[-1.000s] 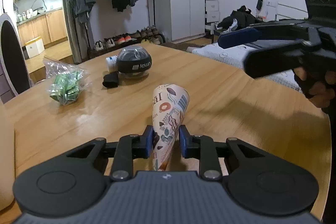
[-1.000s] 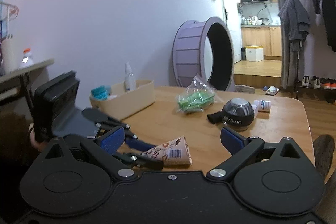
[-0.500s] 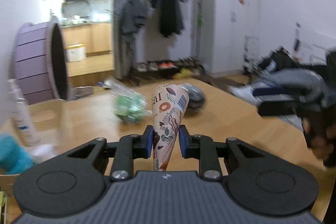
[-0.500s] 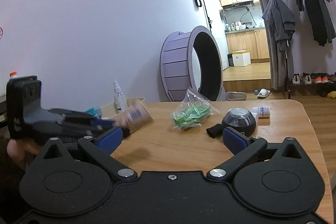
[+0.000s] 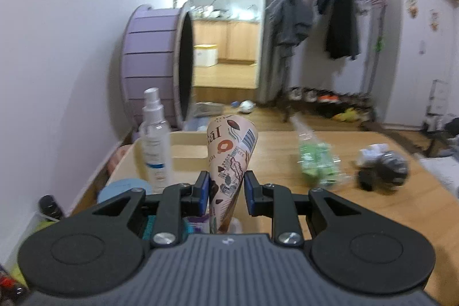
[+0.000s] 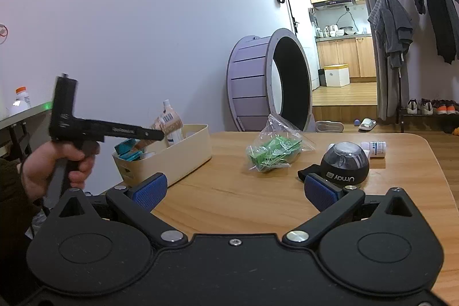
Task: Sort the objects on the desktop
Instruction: 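Carry the paper cone into the cream basket and open the left gripper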
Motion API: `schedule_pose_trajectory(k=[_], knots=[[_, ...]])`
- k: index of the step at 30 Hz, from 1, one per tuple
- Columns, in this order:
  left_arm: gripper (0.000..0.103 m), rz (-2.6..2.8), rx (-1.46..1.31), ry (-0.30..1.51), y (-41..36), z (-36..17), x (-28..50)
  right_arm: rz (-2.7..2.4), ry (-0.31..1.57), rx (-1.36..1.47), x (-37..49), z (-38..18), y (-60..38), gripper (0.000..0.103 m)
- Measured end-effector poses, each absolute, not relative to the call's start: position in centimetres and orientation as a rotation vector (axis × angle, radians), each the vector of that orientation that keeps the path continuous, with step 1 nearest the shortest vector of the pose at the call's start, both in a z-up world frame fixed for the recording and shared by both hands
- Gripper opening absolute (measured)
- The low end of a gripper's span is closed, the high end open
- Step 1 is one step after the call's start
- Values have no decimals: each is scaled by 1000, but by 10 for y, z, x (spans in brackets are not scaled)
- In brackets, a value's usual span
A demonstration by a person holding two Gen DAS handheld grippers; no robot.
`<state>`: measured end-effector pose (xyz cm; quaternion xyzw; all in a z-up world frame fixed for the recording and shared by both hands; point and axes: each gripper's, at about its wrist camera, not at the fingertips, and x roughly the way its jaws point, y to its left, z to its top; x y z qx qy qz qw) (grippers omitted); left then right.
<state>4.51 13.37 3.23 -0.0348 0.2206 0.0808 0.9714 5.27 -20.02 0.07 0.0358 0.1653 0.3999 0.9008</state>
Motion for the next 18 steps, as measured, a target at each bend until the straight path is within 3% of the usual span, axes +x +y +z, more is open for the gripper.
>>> schedule_pose_trajectory(k=[18], knots=[[41,158,-35,405,113,36,22,796,319,74,54,6,-205,103]])
